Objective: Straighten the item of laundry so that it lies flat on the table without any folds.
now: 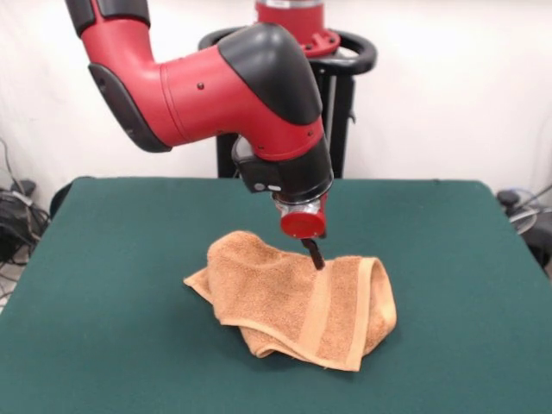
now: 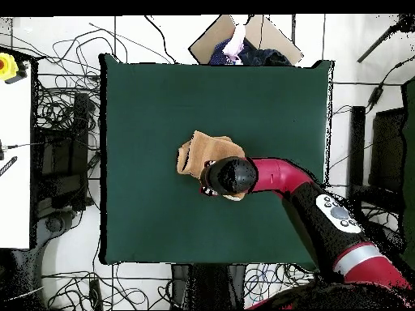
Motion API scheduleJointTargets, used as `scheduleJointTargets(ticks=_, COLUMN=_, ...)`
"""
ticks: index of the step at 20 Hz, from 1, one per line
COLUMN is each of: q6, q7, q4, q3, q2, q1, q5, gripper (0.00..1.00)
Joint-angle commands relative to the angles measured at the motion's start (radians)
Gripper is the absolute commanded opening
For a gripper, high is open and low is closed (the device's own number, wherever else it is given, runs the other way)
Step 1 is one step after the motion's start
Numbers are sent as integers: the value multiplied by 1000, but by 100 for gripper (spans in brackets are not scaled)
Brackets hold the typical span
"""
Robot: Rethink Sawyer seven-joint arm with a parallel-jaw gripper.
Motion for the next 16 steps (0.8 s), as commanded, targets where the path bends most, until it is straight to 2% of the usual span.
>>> scheduleJointTargets(ticks=1, q6=173, q7=5, q4=-47, q3=-23, q2=-11, q1=35, q5=-36, gripper=100)
scheduleJointTargets(ticks=16, q6=71, q7=55, q4=67, q3=-21, q2=-56, q1=9, q5=-72, gripper=100)
